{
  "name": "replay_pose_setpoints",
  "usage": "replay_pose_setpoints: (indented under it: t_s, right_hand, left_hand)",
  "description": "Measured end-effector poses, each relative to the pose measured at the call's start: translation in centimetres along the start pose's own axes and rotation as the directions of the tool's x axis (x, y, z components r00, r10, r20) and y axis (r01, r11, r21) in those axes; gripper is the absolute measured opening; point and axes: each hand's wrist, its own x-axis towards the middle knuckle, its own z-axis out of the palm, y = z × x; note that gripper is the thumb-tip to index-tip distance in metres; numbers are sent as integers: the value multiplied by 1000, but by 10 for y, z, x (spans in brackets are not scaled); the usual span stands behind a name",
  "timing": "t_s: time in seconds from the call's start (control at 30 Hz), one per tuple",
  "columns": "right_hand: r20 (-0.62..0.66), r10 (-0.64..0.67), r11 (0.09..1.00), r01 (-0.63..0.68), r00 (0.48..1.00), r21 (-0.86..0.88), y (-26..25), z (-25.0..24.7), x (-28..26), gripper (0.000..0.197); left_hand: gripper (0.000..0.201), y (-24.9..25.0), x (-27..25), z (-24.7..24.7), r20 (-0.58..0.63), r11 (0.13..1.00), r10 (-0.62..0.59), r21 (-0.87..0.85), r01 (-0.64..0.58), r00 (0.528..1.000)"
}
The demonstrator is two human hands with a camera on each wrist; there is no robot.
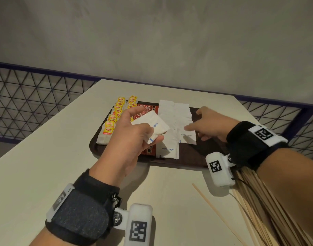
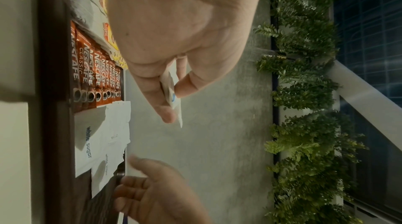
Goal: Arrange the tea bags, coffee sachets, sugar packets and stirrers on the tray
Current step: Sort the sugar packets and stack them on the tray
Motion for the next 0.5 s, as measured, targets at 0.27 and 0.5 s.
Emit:
replay_pose_setpoints:
  t_s: [0.27, 0.5]
  right_hand:
    - [183, -270, 679, 52, 945, 732, -10, 0, -84, 56]
    - [-14, -259, 583, 168, 966, 795, 12, 31, -88, 16]
  left_hand:
    - [53, -2, -10, 4, 170, 999, -16, 41, 9, 985]
    - [39, -8, -13, 10, 194, 993, -74, 106, 54, 978]
